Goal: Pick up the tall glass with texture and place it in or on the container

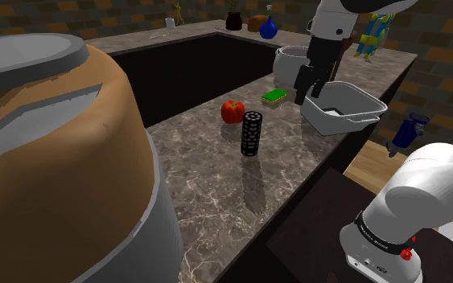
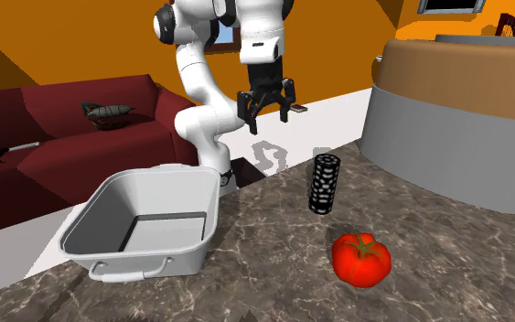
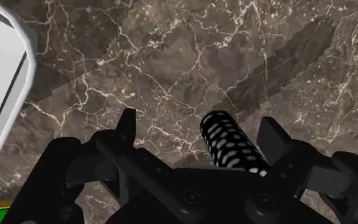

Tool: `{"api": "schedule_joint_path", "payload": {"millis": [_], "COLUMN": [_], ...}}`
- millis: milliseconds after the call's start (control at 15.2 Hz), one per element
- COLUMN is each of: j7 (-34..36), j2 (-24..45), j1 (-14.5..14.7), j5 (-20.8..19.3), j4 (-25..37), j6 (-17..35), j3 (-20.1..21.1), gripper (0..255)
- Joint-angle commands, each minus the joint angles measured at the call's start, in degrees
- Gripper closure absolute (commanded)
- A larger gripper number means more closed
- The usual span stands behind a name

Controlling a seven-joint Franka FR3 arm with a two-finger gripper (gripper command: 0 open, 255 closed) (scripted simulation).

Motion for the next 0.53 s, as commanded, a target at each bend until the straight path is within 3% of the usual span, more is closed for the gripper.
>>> {"api": "schedule_joint_path", "payload": {"millis": [0, 462], "j7": [0.00, 13.93], "j2": [0.00, 12.06], "j1": [0.00, -0.16], "j5": [0.00, 1.17], "j4": [0.00, 4.89], "j6": [0.00, 7.72], "j3": [0.00, 9.93], "gripper": [0, 0]}}
